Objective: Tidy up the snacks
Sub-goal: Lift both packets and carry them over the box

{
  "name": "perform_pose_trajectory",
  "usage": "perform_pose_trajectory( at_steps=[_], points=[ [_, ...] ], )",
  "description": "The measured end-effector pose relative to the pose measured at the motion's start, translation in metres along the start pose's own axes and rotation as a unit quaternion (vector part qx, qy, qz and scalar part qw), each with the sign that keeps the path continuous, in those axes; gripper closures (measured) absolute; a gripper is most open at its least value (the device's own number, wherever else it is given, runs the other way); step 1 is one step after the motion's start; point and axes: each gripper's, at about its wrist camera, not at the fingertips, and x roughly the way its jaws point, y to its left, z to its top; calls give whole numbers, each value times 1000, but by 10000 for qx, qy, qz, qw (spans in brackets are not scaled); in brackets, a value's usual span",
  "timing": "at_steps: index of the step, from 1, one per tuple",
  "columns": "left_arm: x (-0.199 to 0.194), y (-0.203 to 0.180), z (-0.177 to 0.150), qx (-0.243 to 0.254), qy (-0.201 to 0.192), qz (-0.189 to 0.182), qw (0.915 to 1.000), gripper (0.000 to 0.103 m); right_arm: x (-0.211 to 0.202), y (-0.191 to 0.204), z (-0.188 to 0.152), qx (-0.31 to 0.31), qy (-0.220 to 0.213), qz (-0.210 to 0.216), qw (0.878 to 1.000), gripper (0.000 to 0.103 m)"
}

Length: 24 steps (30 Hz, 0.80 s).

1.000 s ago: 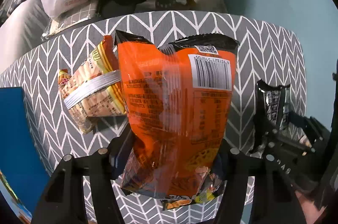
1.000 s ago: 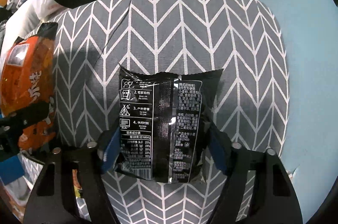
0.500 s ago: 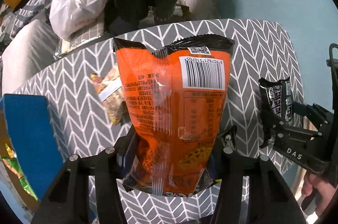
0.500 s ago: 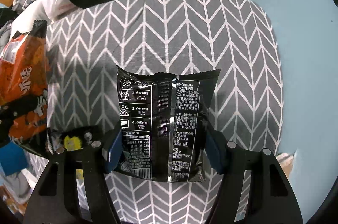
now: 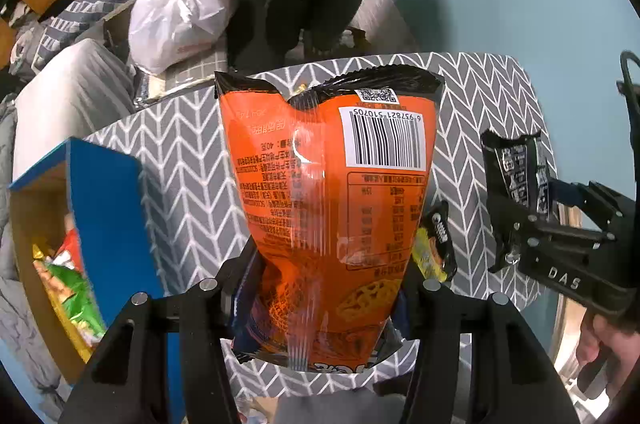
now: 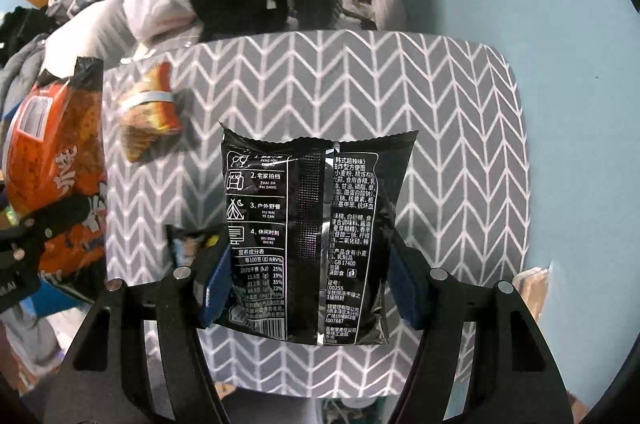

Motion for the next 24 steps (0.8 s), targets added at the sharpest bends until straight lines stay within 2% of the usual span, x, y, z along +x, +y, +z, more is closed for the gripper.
perform_pose_trajectory(
  at_steps=[10, 24],
  points=[
    [-28, 43, -31, -343, -92, -30, 9994, 47, -31, 42, -7, -117, -185, 218, 9995, 35],
    [-62, 129, -77, -1126, -254, -1, 9933, 47, -40, 118, -8, -674, -220, 448, 9965, 35]
  ],
)
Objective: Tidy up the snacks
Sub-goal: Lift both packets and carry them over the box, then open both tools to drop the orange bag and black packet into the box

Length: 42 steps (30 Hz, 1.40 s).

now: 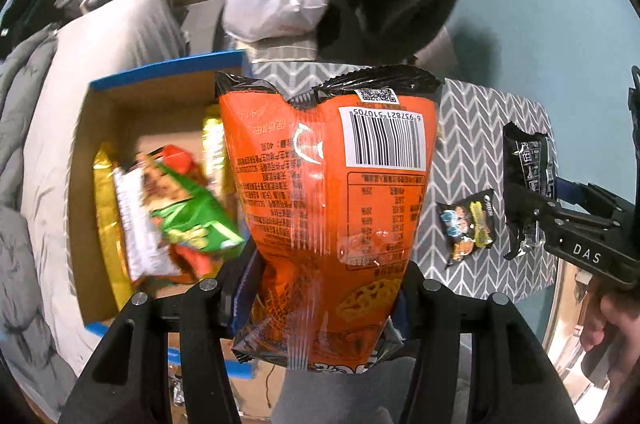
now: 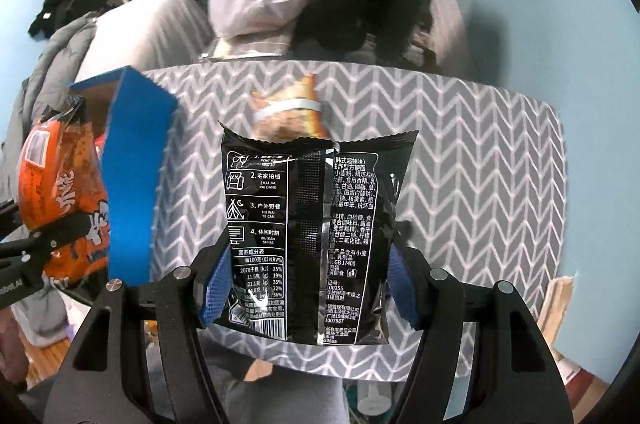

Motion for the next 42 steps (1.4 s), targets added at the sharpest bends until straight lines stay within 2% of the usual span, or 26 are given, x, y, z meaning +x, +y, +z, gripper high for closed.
perform_pose_trajectory(
  at_steps=[18, 34, 42],
  points=[
    [-23, 104, -20, -972, -194, 92, 9950, 47, 16, 135, 32, -1035, 24, 523, 9933, 35],
    [-6, 182, -42, -2009, -29, 214, 9794, 47, 55, 235, 70, -2106, 237, 496, 9760, 35],
    [12, 201, -49, -2373, 120, 197, 9712, 47, 79, 270, 83, -2585, 382, 305, 9648, 35]
  ],
)
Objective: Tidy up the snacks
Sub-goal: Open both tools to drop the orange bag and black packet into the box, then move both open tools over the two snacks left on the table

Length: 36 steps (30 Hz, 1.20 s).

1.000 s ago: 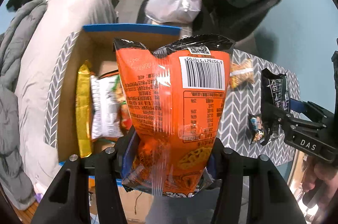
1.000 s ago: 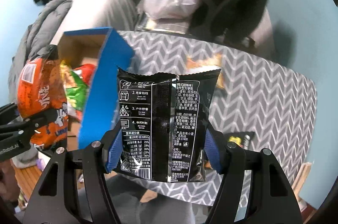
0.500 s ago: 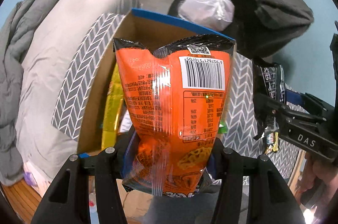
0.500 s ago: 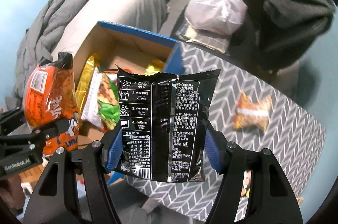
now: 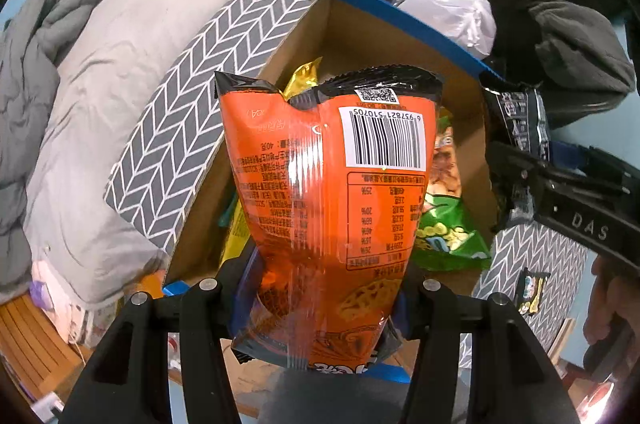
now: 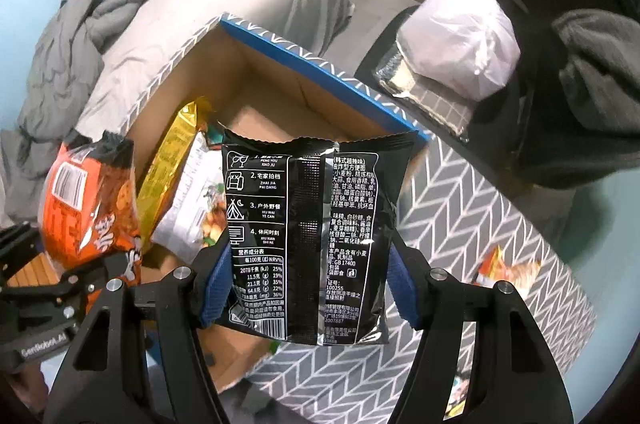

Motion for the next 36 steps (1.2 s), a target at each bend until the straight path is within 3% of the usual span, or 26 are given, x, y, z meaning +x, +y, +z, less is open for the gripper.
perform_pose_trajectory(
  at_steps=[9, 12, 15, 36],
  points=[
    [3, 6, 1, -132, -37, -120, 9998, 45, 15, 9, 16, -310, 191, -325, 9988, 35],
    [1, 6, 2, -118, -82, -135, 9998, 34, 14, 10, 16, -285, 183, -355, 9988, 30],
    [-4, 5, 4, -69, -167, -99, 9998, 33, 11, 9, 17, -250, 126, -362, 9989, 27],
    [-20, -55, 2, 833, -241, -140, 9961, 32, -26, -30, -22, 688, -23, -245, 9973, 27]
  ],
)
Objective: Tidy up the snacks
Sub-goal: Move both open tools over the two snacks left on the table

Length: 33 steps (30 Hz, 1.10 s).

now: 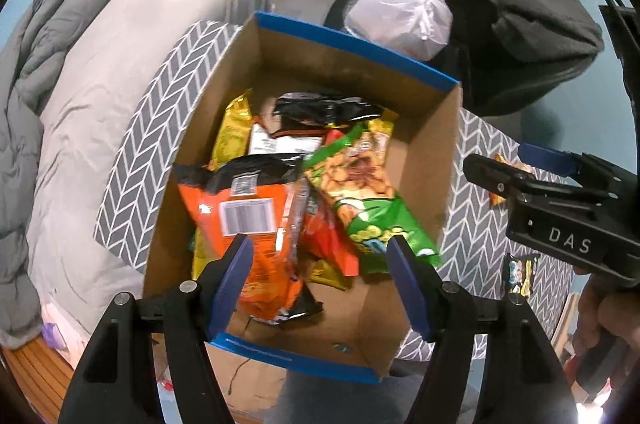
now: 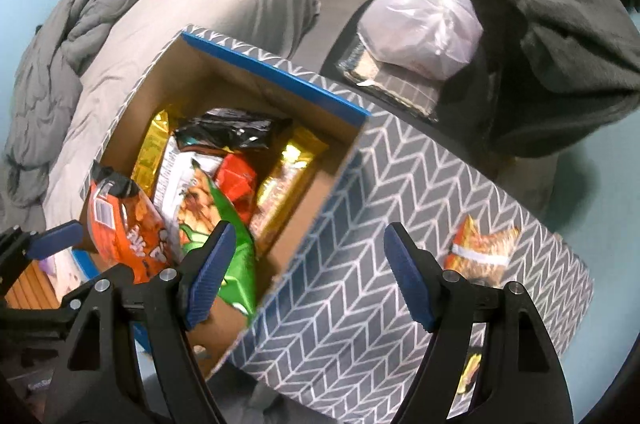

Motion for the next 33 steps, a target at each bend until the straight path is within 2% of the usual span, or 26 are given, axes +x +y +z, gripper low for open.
perform_pose_trajectory(
  at_steps=[9, 18, 27, 28, 33],
  points=[
    [0, -39, 0, 537, -6, -92, 9985, 32, -8, -42, -39, 695, 10, 92, 9975, 27],
    [8, -87, -5, 1193, 114, -111, 9927, 32, -9, -96, -92, 1617, 107, 186, 9866, 27],
    [28, -145, -18, 2034, 263, -23, 9787, 30, -15, -146, -150, 2423, 180, 126, 9699, 27],
    [30, -151, -20, 2124, 278, -15, 9768, 30, -16, -151, -157, 2672, 269, 54, 9633, 27],
    [40, -177, -30, 2499, 343, 41, 9677, 30, -16, -175, -194, 3125, 327, -6, 9494, 27]
  ],
)
